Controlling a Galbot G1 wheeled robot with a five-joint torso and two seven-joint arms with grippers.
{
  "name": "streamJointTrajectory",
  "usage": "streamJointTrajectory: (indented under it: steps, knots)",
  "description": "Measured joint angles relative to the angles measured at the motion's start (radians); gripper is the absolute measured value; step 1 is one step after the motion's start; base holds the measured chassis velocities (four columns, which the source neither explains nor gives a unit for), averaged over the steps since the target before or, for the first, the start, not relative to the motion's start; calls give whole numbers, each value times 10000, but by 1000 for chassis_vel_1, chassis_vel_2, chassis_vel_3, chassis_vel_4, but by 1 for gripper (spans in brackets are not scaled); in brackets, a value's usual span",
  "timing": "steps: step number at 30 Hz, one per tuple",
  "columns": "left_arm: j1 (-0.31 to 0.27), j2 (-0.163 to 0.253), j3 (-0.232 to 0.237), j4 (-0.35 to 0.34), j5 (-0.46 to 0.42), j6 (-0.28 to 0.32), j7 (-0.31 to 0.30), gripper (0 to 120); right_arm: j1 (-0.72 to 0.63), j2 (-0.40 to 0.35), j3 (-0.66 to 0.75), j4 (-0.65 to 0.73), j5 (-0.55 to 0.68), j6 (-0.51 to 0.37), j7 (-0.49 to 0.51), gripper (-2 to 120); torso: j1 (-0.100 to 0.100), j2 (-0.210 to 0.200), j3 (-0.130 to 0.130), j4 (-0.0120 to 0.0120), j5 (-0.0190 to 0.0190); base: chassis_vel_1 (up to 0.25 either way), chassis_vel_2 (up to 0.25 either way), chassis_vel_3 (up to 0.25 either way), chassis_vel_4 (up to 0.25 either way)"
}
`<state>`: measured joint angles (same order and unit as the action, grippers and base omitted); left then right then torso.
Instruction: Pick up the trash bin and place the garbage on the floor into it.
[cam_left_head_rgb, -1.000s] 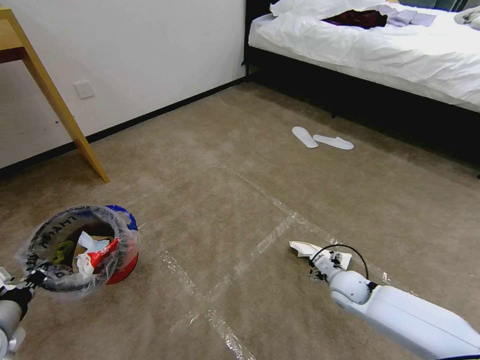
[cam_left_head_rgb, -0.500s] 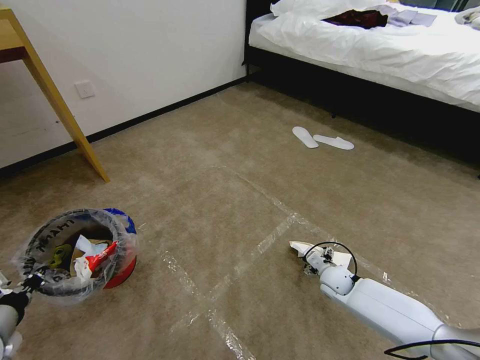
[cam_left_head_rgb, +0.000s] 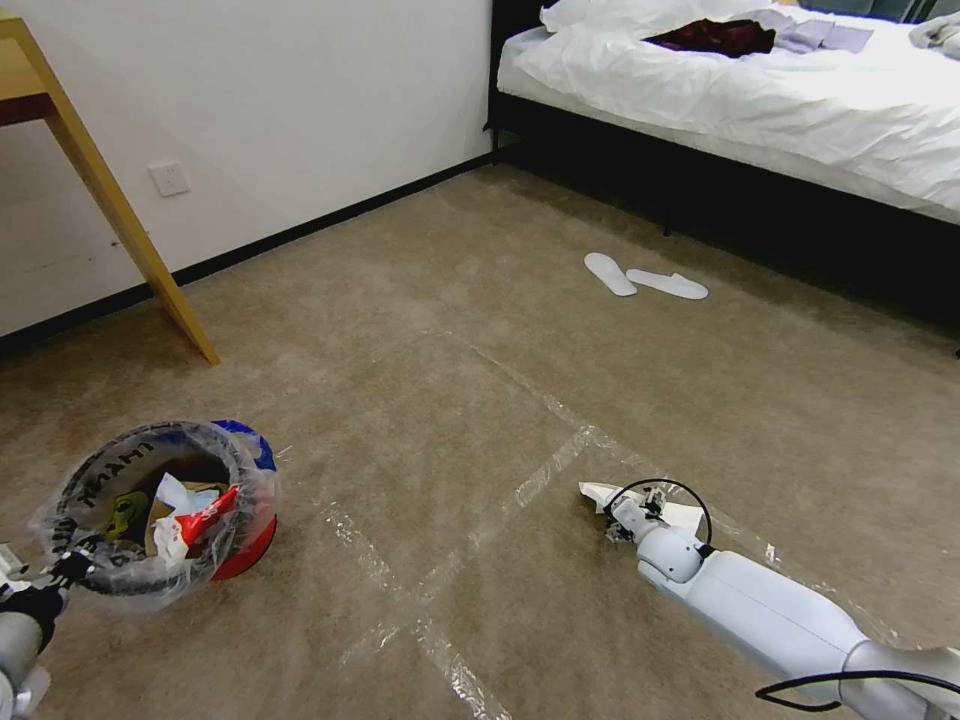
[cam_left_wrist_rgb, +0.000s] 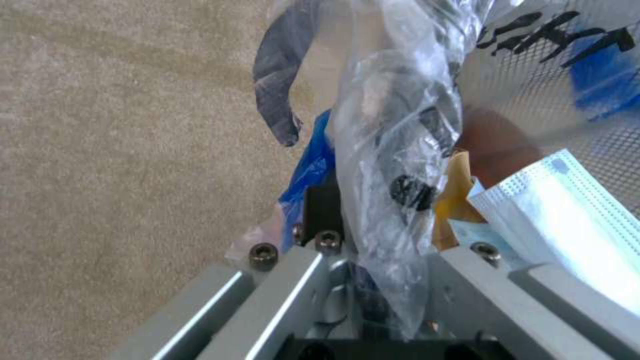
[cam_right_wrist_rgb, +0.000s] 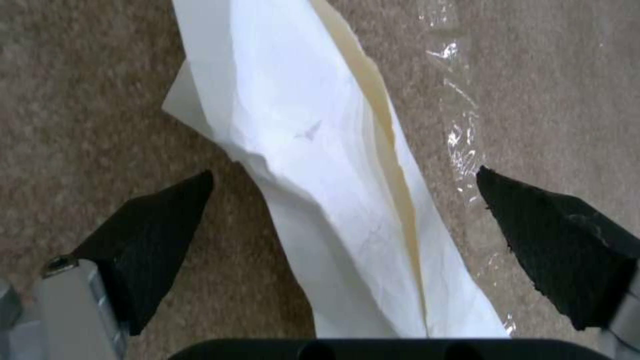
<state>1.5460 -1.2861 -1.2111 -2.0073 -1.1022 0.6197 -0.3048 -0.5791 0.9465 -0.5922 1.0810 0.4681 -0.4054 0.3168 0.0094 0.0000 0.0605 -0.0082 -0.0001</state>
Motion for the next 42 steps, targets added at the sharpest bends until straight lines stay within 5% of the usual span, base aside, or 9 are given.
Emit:
streamJointTrajectory:
  steps: [13, 20, 42]
  knots:
    - [45, -19, -17, -87, -25, -15, -5, 0, 75, 55, 19, -319, -92, 197, -61, 99, 0, 0, 0, 0, 1, 0, 0, 0, 0]
    - [94, -54, -57, -116, -32, -32, 7, 0, 123, 228, 5, -674, -209, 338, -149, 88, 0, 0, 0, 0, 1, 0, 0, 0, 0]
    - [59, -116, -11, -28, 3, -41, 29, 0, 35, 448, 241, -1036, -398, 931, -202, 7, 0, 0, 0, -1, 0, 0, 0, 0, 0]
